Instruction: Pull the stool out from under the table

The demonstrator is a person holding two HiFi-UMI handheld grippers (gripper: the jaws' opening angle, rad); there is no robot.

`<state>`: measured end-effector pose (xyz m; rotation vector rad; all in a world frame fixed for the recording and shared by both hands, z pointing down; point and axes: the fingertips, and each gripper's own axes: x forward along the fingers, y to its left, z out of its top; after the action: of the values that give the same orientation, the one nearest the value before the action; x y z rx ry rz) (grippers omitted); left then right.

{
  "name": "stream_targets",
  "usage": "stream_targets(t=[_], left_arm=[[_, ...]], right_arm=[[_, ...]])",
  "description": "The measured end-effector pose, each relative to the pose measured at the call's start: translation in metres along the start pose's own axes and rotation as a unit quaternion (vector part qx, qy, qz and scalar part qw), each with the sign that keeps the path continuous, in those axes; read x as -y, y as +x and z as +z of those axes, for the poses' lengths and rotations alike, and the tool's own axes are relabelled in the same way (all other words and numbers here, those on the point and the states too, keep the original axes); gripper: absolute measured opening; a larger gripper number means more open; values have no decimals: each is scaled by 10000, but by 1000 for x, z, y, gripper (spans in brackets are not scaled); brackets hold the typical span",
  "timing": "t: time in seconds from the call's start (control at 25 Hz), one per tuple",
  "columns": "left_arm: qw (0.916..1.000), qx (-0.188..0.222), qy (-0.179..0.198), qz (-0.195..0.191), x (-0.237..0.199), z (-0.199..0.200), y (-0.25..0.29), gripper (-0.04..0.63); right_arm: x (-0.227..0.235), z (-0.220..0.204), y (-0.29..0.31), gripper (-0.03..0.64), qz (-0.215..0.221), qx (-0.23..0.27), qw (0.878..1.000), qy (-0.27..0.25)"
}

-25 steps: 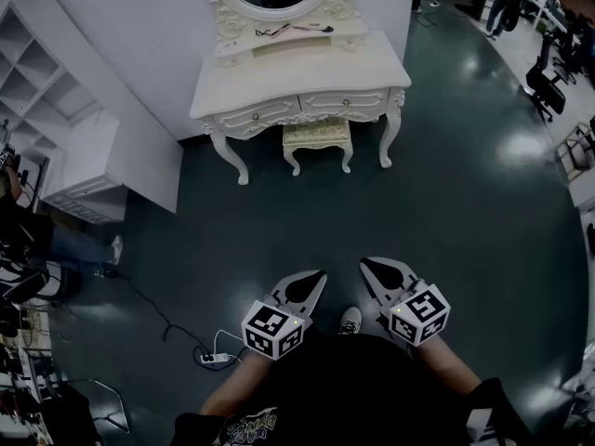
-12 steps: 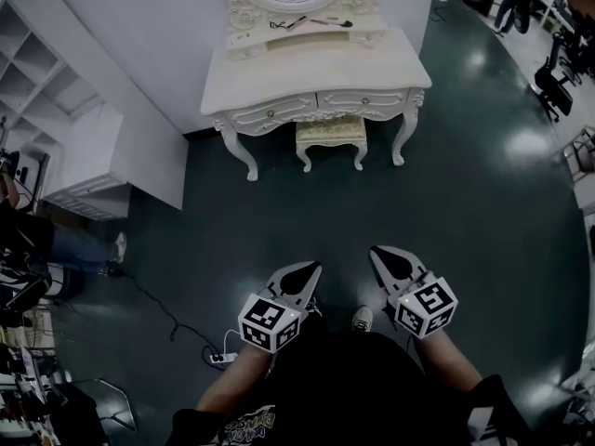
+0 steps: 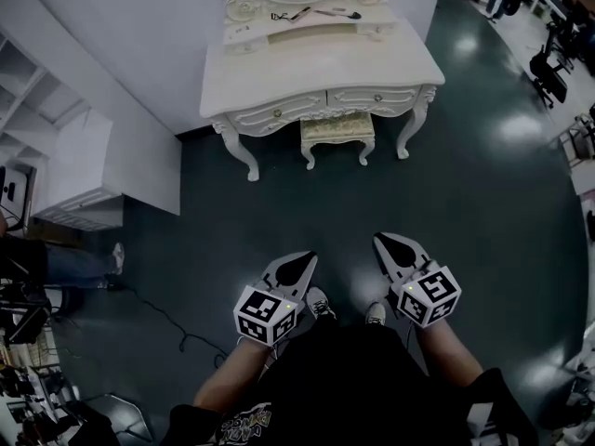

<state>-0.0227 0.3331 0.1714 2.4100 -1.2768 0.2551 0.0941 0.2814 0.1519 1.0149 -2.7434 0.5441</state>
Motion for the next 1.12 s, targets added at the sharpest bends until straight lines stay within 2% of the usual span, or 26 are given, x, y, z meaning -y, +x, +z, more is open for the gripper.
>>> stream_targets(t=[0.24,0.6,0.8,1.0,1.12], left_arm=[[10000,0,66,-49,-51,4,-2,8],[9996,92,267,86,-91,21,12,8],[9990,76,355,265,-117,32,39,8],[9978,-13,388,534,-149,37,85,8],[9959,43,550,712,-173,42,119,8]], right_arm=[[-3,7,43,28,-246,123,9996,-68],[18,20,66,28,-506,211,9985,-84],[54,28,87,28,-565,160,9982,-129],[111,32,117,28,-637,-26,9977,-222],[150,37,142,28,-681,-61,9968,-407]])
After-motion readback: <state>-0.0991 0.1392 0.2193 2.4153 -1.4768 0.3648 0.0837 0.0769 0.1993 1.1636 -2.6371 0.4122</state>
